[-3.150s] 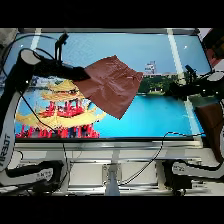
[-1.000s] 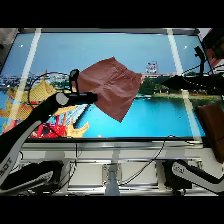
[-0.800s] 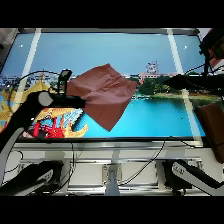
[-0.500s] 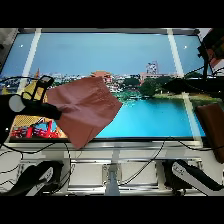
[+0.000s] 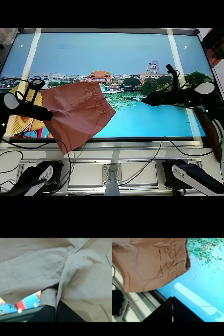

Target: Fold the clothes and pants, and hang the long-sleeved shirts on hangers.

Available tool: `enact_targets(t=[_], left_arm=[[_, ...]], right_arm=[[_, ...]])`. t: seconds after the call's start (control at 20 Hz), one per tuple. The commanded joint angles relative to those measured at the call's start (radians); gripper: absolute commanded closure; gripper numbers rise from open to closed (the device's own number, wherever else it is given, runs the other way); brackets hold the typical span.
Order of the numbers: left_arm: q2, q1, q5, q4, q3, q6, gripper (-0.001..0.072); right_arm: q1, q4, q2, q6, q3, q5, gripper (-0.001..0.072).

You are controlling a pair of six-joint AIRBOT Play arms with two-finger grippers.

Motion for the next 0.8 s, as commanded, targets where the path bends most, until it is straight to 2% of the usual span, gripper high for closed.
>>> enact_targets(t=[0.0, 0.15, 0.25, 0.45, 0.5, 0.55, 0.6, 0.65, 0.7, 0.75], left_arm=[[-0.072, 0.005, -0.017, 0.021, -0.001, -0.1, 0.0696], [-0.134, 0.005, -0.017, 0.024, -0.001, -0.138, 0.0697], [-0.164, 0.005, -0.017, 0.023, -0.001, -0.138, 0.0696], [-0.189, 0.005, -0.011, 0.023, -0.001, -0.138, 0.0696], [-0.189, 0.005, -0.011, 0.023, -0.001, -0.138, 0.0696], [-0.189, 0.005, -0.011, 0.023, -0.001, -0.138, 0.0696], [-0.189, 0.005, -0.012, 0.023, -0.001, -0.138, 0.0695], [-0.189, 0.005, -0.013, 0.023, -0.001, -0.138, 0.0695], [-0.189, 0.005, -0.012, 0.023, -0.001, -0.138, 0.0695], [-0.189, 0.005, -0.012, 0.023, -0.001, -0.138, 0.0678]], right_arm=[[0.122, -0.065, 0.0, 0.038, -0.014, -0.209, 0.0694], [0.179, -0.151, 0.0, 0.175, -0.014, -0.377, 0.0695], [0.185, -0.199, -0.002, 0.267, -0.014, -0.435, 0.0694], [0.184, -0.217, -0.064, 0.291, -0.014, -0.393, 0.0694], [0.184, -0.19, -0.096, 0.291, -0.014, -0.368, 0.0658], [0.184, -0.149, -0.133, 0.291, -0.014, -0.338, 0.0453], [0.184, -0.101, -0.167, 0.291, -0.014, -0.304, 0.0344], [0.184, -0.051, -0.2, 0.291, -0.014, -0.267, 0.0307], [0.184, -0.004, -0.234, 0.291, -0.014, -0.229, 0.0215], [0.184, 0.029, -0.264, 0.291, -0.014, -0.195, 0.0171]])
